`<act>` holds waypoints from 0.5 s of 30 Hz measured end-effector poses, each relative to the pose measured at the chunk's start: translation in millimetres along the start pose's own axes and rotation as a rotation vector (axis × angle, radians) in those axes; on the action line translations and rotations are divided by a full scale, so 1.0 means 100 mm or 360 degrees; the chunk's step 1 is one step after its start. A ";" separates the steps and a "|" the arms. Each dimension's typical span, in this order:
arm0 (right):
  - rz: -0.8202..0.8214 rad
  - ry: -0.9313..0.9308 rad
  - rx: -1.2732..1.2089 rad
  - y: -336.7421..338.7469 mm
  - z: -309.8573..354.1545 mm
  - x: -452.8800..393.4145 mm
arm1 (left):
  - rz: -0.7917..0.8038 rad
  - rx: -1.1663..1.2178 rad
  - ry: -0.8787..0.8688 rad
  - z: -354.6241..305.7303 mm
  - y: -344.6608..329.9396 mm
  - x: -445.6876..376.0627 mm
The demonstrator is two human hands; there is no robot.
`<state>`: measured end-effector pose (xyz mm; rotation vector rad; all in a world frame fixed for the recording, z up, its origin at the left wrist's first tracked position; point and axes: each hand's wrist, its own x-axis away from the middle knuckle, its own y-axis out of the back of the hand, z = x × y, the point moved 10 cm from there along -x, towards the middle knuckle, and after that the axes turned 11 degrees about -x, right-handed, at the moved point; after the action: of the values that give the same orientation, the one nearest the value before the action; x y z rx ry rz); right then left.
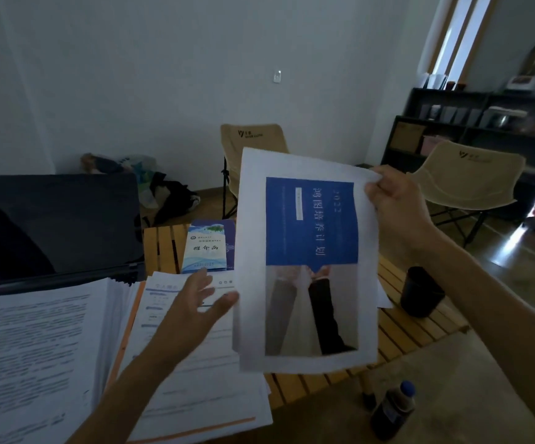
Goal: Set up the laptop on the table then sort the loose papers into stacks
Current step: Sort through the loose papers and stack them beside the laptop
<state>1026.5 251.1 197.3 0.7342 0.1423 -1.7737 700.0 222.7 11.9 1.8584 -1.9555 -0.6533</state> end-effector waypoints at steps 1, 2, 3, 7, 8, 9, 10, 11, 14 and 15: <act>-0.0009 -0.0071 -0.0024 -0.03 -0.07 0.02 | 0.0054 0.0174 -0.0009 -0.07 0.01 0.04; -0.0010 -0.0131 -0.0008 -0.07 -0.13 0.06 | 0.0103 0.0353 -0.0021 -0.13 0.00 0.09; -0.0002 -0.0200 0.0004 -0.14 -0.20 0.11 | 0.0140 0.0500 -0.0032 -0.19 -0.01 0.14; 0.0090 -0.0583 -0.0197 -0.62 -0.61 0.38 | -0.0006 0.0862 0.0185 -0.14 0.08 0.30; 0.0128 -0.0652 -0.0224 -0.79 -0.70 0.44 | -0.0045 0.0967 0.0319 -0.06 0.12 0.31; 0.0156 -0.0699 -0.0222 -0.96 -0.77 0.50 | -0.0080 0.0956 0.0419 0.03 0.18 0.31; 0.0173 -0.0745 -0.0221 -1.13 -0.85 0.55 | -0.0117 0.0806 0.0456 0.14 0.27 0.29; 0.0177 -0.0796 -0.0240 -1.30 -0.92 0.61 | -0.0150 0.0544 0.0433 0.25 0.40 0.25; 0.0182 -0.0981 -0.0371 -1.83 -1.16 0.75 | -0.0220 -0.0265 0.0355 0.50 0.66 0.20; 0.0215 -0.0999 -0.0338 -1.98 -1.21 0.78 | -0.0231 -0.0369 0.0374 0.58 0.69 0.20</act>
<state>884.9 308.1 5.5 0.0161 -0.1387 -1.7455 609.0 209.4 1.5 1.8502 -1.5410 -0.6409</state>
